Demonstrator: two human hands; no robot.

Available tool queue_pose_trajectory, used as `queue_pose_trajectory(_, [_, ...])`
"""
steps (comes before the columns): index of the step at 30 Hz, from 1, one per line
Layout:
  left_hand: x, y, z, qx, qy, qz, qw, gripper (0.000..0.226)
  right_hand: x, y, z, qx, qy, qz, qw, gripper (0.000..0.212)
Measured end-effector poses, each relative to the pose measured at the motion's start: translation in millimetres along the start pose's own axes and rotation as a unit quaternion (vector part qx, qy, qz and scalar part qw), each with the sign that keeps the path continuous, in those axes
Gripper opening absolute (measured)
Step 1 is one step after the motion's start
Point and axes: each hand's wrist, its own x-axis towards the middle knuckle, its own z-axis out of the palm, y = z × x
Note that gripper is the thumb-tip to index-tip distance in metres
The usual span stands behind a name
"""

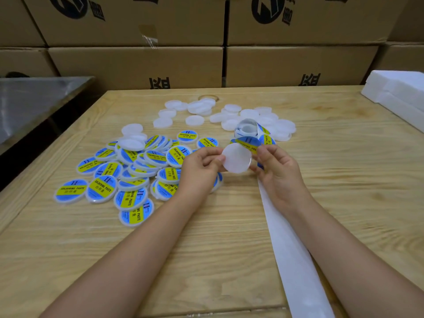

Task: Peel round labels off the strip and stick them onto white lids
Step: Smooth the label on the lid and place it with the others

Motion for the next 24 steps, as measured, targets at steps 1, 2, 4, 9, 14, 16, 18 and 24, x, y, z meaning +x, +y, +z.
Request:
queue_pose_trajectory(1, [0.4, 0.4, -1.5, -0.005, 0.0, -0.001, 1.0, 0.017, 0.2, 0.3, -0.9, 0.005, -0.007, 0.019, 1.0, 0.014])
queue_pose_trajectory(2, [0.7, 0.7, -2.4, -0.008, -0.002, -0.001, 1.0, 0.016, 0.5, 0.3, -1.7, 0.013, -0.013, 0.033, 0.999, 0.015])
queue_pose_trajectory(4, [0.8, 1.0, -3.2, -0.011, -0.005, -0.003, 1.0, 0.015, 0.9, -0.5, -2.8, 0.026, -0.02, 0.052, 0.998, 0.017])
queue_pose_trajectory(9, [0.5, 0.1, -3.2, -0.006, -0.014, -0.008, 1.0, 0.012, 1.0, 0.4, -0.9, 0.0, -0.024, 0.076, 0.997, 0.017])
queue_pose_trajectory(14, [0.7, -0.1, -3.1, -0.006, -0.02, -0.005, 1.0, 0.013, 2.1, 1.0, 1.6, -0.01, -0.004, 0.078, 0.997, 0.015])
queue_pose_trajectory(16, [0.6, 0.1, -3.2, -0.006, -0.022, -0.003, 1.0, 0.014, 2.3, 1.0, 1.6, -0.01, -0.002, 0.079, 0.997, 0.012])
queue_pose_trajectory(18, [0.8, -0.1, -3.2, -0.007, -0.023, -0.002, 1.0, 0.013, 2.0, 1.1, 1.9, -0.012, -0.002, 0.081, 0.997, 0.011])
queue_pose_trajectory(24, [0.3, 0.4, -2.7, -0.002, -0.023, 0.001, 1.0, 0.014, 1.9, 0.5, 3.2, -0.02, 0.002, 0.078, 0.997, 0.015])
